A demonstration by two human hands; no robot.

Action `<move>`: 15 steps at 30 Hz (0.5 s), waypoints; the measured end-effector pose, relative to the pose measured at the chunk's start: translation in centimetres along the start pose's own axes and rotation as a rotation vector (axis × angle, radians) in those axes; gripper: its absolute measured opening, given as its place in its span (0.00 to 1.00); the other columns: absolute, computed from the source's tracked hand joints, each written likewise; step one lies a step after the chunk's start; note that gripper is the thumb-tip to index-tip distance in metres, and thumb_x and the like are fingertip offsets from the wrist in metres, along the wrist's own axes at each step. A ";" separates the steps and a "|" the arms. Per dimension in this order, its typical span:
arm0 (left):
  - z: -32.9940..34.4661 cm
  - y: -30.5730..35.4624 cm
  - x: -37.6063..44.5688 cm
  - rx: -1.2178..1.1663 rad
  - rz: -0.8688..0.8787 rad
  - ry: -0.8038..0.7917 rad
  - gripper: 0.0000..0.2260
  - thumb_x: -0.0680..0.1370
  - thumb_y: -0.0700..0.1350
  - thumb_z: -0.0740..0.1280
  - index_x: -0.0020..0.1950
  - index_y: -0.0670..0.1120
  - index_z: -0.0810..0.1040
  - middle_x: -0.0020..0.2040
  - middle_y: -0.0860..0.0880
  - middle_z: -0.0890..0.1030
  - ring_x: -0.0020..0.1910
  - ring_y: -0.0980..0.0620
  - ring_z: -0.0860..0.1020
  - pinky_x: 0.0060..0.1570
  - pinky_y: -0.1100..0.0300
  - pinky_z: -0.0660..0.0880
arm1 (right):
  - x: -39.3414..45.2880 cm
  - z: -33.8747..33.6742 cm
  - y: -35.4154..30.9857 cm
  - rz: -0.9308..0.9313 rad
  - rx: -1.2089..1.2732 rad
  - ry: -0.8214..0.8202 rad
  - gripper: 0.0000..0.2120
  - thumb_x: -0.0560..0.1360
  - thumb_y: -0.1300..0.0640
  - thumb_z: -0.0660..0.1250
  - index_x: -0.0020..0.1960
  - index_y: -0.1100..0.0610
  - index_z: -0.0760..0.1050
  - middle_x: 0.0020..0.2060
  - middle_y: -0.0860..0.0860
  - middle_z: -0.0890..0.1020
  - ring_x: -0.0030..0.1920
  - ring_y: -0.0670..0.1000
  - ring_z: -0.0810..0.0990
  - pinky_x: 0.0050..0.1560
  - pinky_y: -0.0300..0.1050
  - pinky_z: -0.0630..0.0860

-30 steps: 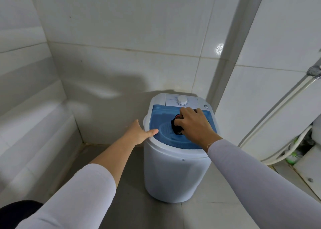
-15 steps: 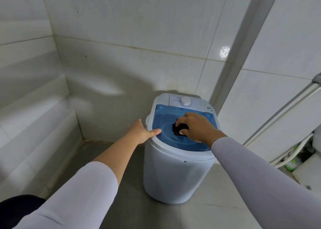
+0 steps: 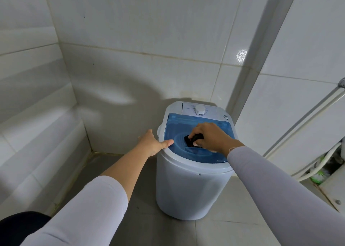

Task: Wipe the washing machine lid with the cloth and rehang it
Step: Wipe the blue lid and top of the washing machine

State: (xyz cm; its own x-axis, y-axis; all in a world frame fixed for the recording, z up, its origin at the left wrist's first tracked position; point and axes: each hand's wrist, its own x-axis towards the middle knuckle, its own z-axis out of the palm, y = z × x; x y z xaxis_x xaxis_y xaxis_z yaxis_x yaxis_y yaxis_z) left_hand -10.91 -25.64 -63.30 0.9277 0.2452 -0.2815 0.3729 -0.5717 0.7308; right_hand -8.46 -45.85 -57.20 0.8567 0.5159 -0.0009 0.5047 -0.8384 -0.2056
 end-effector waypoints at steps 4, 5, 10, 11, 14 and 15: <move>0.0 0.1 0.0 0.010 -0.002 0.003 0.48 0.68 0.64 0.70 0.78 0.46 0.51 0.77 0.44 0.59 0.75 0.41 0.59 0.72 0.44 0.62 | -0.2 -0.4 0.3 -0.016 -0.034 -0.079 0.15 0.74 0.59 0.67 0.60 0.50 0.77 0.59 0.51 0.78 0.60 0.53 0.74 0.65 0.46 0.69; 0.0 0.1 -0.1 0.009 -0.001 0.004 0.48 0.68 0.64 0.70 0.78 0.46 0.51 0.77 0.44 0.59 0.75 0.41 0.59 0.72 0.44 0.62 | -0.2 -0.5 0.4 -0.020 -0.044 -0.089 0.15 0.74 0.60 0.67 0.60 0.50 0.77 0.59 0.51 0.77 0.60 0.53 0.73 0.65 0.46 0.69; 0.0 0.3 -0.3 0.035 -0.004 0.013 0.47 0.69 0.64 0.70 0.78 0.46 0.50 0.78 0.44 0.58 0.76 0.41 0.58 0.73 0.44 0.61 | -0.3 -0.4 0.5 -0.033 -0.077 -0.083 0.16 0.74 0.63 0.66 0.59 0.50 0.78 0.59 0.50 0.78 0.60 0.53 0.73 0.65 0.46 0.70; 0.0 0.3 -0.3 0.038 -0.005 0.013 0.48 0.69 0.64 0.70 0.78 0.46 0.50 0.78 0.44 0.58 0.76 0.41 0.58 0.73 0.44 0.61 | -0.3 -0.4 0.6 -0.037 -0.083 -0.079 0.16 0.74 0.64 0.66 0.59 0.50 0.78 0.59 0.50 0.78 0.60 0.53 0.73 0.65 0.46 0.71; 0.0 0.3 -0.2 0.039 -0.011 0.015 0.48 0.69 0.64 0.70 0.78 0.45 0.50 0.78 0.44 0.58 0.76 0.41 0.59 0.73 0.45 0.61 | -0.5 -0.5 0.9 -0.047 -0.120 -0.077 0.16 0.74 0.64 0.66 0.59 0.50 0.78 0.58 0.50 0.78 0.57 0.53 0.74 0.62 0.45 0.71; 0.0 0.4 -0.2 0.043 -0.014 0.016 0.48 0.69 0.64 0.70 0.78 0.45 0.50 0.78 0.44 0.58 0.76 0.41 0.59 0.73 0.45 0.62 | -0.6 -0.5 1.0 -0.050 -0.136 -0.076 0.16 0.74 0.63 0.66 0.59 0.50 0.79 0.57 0.50 0.78 0.57 0.53 0.74 0.61 0.45 0.72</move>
State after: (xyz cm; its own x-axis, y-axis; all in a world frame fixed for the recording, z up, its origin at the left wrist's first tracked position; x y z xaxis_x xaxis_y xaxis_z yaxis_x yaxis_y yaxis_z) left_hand -10.97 -25.92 -63.00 0.9222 0.2657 -0.2811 0.3864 -0.6015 0.6992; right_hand -8.45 -47.13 -56.96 0.8221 0.5651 -0.0694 0.5608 -0.8247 -0.0733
